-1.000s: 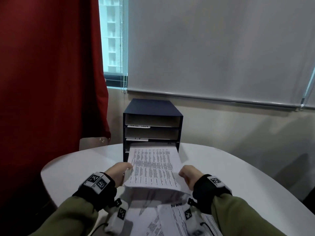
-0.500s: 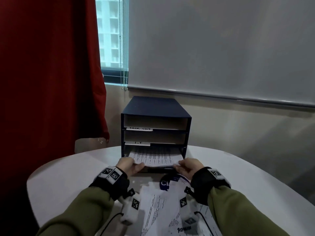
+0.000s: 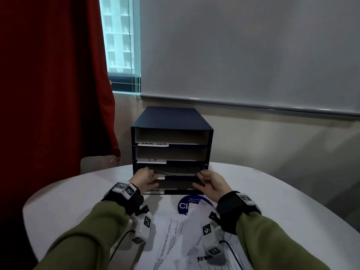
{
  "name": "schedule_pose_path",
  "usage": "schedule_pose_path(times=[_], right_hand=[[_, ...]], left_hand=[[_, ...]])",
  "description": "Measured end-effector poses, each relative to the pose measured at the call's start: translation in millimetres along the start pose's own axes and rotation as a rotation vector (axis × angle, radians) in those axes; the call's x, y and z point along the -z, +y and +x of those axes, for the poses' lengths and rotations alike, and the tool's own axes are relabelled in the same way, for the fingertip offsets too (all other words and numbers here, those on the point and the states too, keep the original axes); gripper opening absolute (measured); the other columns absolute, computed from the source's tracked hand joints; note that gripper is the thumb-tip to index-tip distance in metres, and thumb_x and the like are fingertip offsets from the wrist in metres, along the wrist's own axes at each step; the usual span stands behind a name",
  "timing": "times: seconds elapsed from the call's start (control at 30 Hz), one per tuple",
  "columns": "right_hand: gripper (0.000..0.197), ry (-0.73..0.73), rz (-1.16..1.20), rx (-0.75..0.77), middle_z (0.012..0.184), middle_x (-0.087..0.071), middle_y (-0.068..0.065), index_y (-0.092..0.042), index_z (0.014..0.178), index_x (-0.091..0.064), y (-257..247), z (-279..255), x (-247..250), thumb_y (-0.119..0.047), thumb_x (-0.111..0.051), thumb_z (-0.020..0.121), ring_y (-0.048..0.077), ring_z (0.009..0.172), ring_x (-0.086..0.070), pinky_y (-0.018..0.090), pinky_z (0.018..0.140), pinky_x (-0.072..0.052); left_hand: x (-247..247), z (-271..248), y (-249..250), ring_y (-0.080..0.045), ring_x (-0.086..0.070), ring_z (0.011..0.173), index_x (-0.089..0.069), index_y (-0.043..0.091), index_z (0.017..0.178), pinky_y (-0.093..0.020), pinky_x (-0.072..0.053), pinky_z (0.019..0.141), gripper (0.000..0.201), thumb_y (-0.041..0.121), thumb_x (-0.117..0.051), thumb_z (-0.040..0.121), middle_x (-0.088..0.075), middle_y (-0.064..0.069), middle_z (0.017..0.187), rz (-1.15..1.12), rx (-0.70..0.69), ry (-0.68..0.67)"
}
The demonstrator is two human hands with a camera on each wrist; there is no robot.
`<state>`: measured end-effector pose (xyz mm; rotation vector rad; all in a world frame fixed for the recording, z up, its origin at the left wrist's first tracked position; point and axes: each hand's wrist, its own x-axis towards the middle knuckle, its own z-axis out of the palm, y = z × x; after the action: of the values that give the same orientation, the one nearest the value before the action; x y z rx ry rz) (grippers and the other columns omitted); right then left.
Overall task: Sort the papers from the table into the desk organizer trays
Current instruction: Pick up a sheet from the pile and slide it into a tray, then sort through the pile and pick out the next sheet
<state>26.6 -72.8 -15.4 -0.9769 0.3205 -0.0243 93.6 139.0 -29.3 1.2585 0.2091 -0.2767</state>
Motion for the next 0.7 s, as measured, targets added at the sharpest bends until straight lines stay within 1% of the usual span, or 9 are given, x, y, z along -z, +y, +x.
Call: schedule_pose_path(times=[0.07, 0.1, 0.17, 0.23, 0.33, 0.4, 0.5, 0.6, 0.7], right_hand=[[0.037, -0.014, -0.127, -0.001, 0.141, -0.045, 0.017, 0.003, 0.135, -0.044, -7, -12, 9, -0.003, -0.044, 0.098, 0.026, 0.128, -0.048, 0.048, 0.104, -0.042], [0.034, -0.011, -0.242, -0.001, 0.134, -0.052, 0.016, 0.001, 0.131, -0.050, -10, -20, 15, -0.007, -0.045, 0.098, 0.026, 0.119, -0.055, 0.042, 0.094, -0.050], [0.025, 0.025, -0.500, 0.014, 0.116, -0.062, 0.016, -0.003, 0.117, -0.061, -18, -40, 30, -0.010, -0.048, 0.097, 0.027, 0.097, -0.064, 0.033, 0.071, -0.055], [0.013, 0.106, -0.720, 0.041, 0.092, -0.064, 0.014, -0.003, 0.099, -0.064, -27, -60, 51, -0.009, -0.053, 0.094, 0.025, 0.072, -0.064, 0.025, 0.054, -0.051], [0.006, 0.198, -1.032, -0.047, 0.070, -0.062, 0.011, -0.004, 0.086, -0.060, -36, -93, 85, -0.006, -0.055, 0.089, 0.021, 0.048, -0.058, 0.021, 0.049, -0.045], [0.009, 0.185, -1.221, -0.201, 0.069, -0.063, 0.010, -0.004, 0.084, -0.062, -37, -118, 101, -0.007, -0.055, 0.088, 0.021, 0.051, -0.060, 0.023, 0.052, -0.050], [0.006, 0.070, -1.417, -0.395, 0.070, -0.062, 0.005, -0.005, 0.088, -0.061, -31, -155, 112, -0.011, -0.059, 0.089, 0.016, 0.058, -0.059, 0.021, 0.049, -0.051], [0.019, 0.091, -1.458, -0.383, 0.075, -0.054, 0.002, -0.008, 0.093, -0.056, -21, -172, 119, -0.009, -0.070, 0.080, 0.014, 0.065, -0.056, 0.025, 0.053, -0.048], [0.034, 0.162, -1.446, -0.285, 0.076, -0.050, 0.002, -0.009, 0.097, -0.049, -16, -175, 127, -0.007, -0.074, 0.074, 0.017, 0.074, -0.053, 0.031, 0.062, -0.046]], left_hand=[[1, -5, 4, -0.025, -0.062, 0.085, -0.052, 0.006, 0.083, -0.037, -0.052, 0.076, 0.019, 0.001, -0.039, 0.097, -0.053, -0.015, 0.102, 0.252, -0.081, 0.094], [2, -9, 3, -0.019, -0.058, 0.067, -0.052, 0.009, 0.077, -0.030, -0.050, 0.062, 0.022, 0.001, -0.041, 0.095, -0.055, -0.015, 0.094, 0.383, -0.127, 0.125], [-3, -26, -5, -0.013, -0.052, 0.052, -0.059, 0.006, 0.088, -0.022, -0.044, 0.048, 0.015, 0.003, -0.045, 0.093, -0.060, -0.011, 0.079, 0.584, -0.151, 0.041], [-14, -48, -19, -0.015, -0.057, 0.060, -0.063, 0.008, 0.098, -0.023, -0.045, 0.052, 0.012, 0.011, -0.053, 0.092, -0.065, -0.007, 0.078, 0.795, -0.137, -0.143], [-31, -85, -38, -0.020, -0.057, 0.060, -0.064, 0.012, 0.084, -0.030, -0.045, 0.058, 0.009, 0.017, -0.061, 0.089, -0.064, -0.006, 0.073, 0.988, -0.059, -0.423], [-41, -102, -49, -0.019, -0.056, 0.057, -0.061, 0.013, 0.078, -0.031, -0.047, 0.059, 0.011, 0.017, -0.063, 0.088, -0.062, -0.007, 0.073, 1.107, -0.027, -0.514], [-51, -123, -66, -0.016, -0.057, 0.059, -0.058, 0.018, 0.085, -0.023, -0.049, 0.053, 0.010, 0.016, -0.068, 0.084, -0.062, -0.004, 0.079, 1.220, -0.036, -0.551], [-57, -135, -80, -0.017, -0.058, 0.077, -0.061, 0.019, 0.101, -0.024, -0.048, 0.063, 0.031, 0.018, -0.074, 0.073, -0.063, -0.002, 0.098, 1.362, -0.036, -0.597], [-65, -145, -85, -0.014, -0.055, 0.080, -0.064, 0.019, 0.101, -0.020, -0.044, 0.065, 0.024, 0.014, -0.067, 0.078, -0.060, 0.002, 0.093, 1.490, -0.170, -0.637]])
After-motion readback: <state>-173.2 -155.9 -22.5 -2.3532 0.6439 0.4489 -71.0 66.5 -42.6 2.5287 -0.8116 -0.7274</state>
